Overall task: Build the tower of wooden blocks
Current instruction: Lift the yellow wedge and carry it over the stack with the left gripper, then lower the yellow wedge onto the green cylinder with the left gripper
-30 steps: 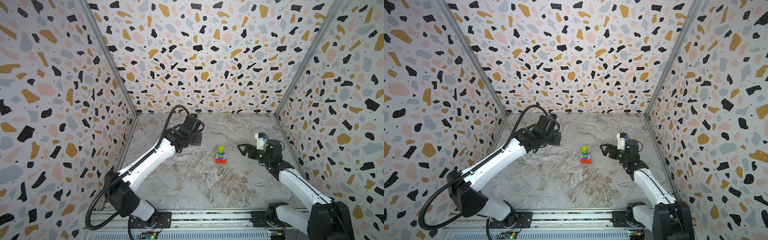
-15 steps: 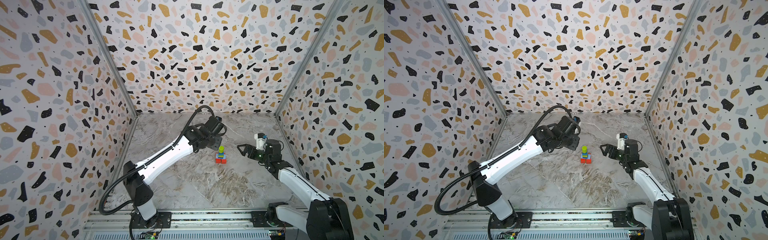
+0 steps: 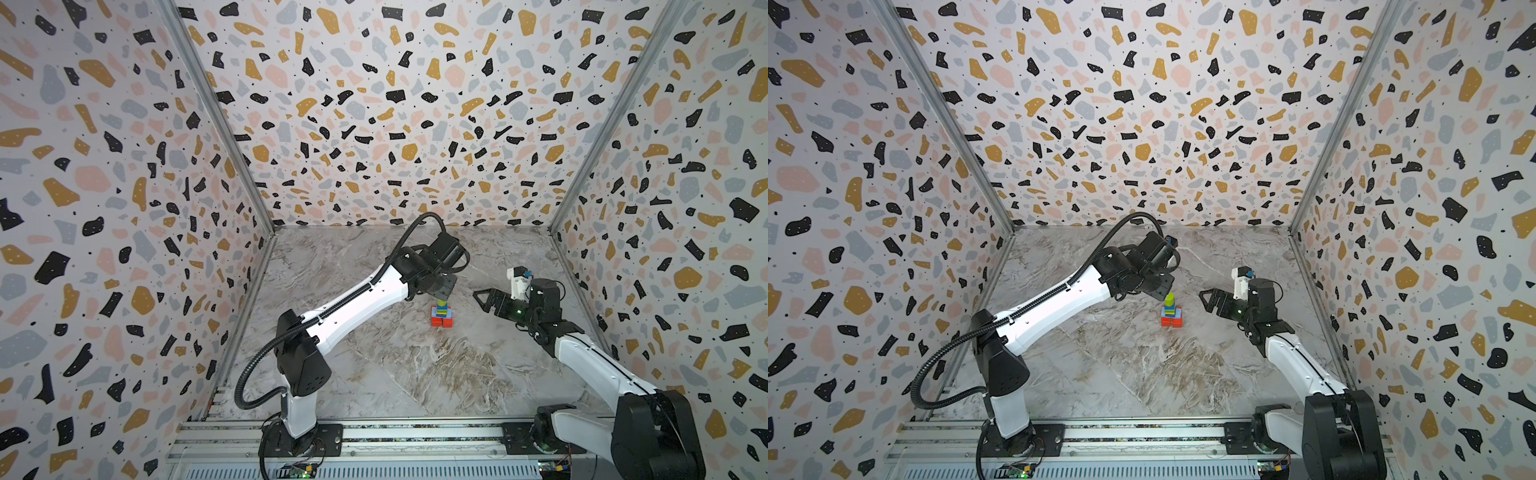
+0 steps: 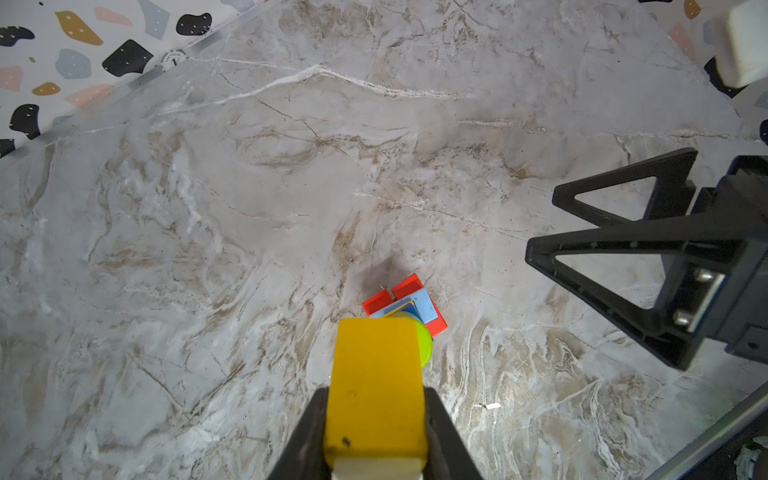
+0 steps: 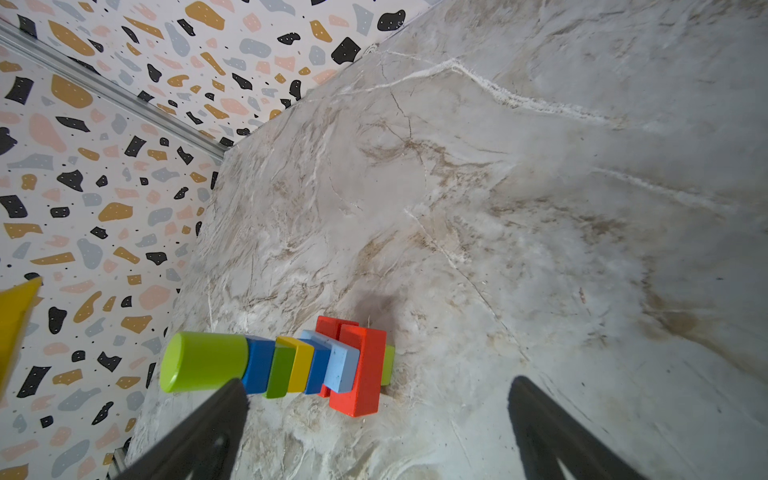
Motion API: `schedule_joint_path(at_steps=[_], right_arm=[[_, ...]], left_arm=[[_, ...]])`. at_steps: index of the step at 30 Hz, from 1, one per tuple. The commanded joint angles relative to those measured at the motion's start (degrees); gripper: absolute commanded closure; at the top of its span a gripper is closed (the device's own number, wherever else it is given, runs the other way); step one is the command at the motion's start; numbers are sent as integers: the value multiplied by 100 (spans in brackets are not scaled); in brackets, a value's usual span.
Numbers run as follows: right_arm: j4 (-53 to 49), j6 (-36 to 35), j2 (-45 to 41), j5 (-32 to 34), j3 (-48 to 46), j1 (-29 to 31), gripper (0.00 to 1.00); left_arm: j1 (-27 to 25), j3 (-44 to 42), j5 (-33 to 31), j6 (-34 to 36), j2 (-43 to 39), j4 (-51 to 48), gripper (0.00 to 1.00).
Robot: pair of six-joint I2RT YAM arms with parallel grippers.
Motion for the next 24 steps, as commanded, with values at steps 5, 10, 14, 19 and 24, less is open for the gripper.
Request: schedule_joint_path(at_steps=[5, 10, 14, 19, 24], right_arm=[[159, -55, 1, -41, 37, -25, 1], [201, -37, 20, -45, 13, -30, 1], [213, -28, 38, -88, -10, -27, 1], [213, -36, -5, -95, -41, -30, 1], [215, -37, -14, -98, -58, -37, 1]], left_arm=[[-125, 323, 34, 131, 242, -80, 87], [-204, 289, 39, 130, 350, -65, 88], [-214, 262, 33, 139, 422, -36, 89], [-220, 261, -19, 126, 510, -35, 90], [-222, 303, -154, 123, 591, -101, 91]])
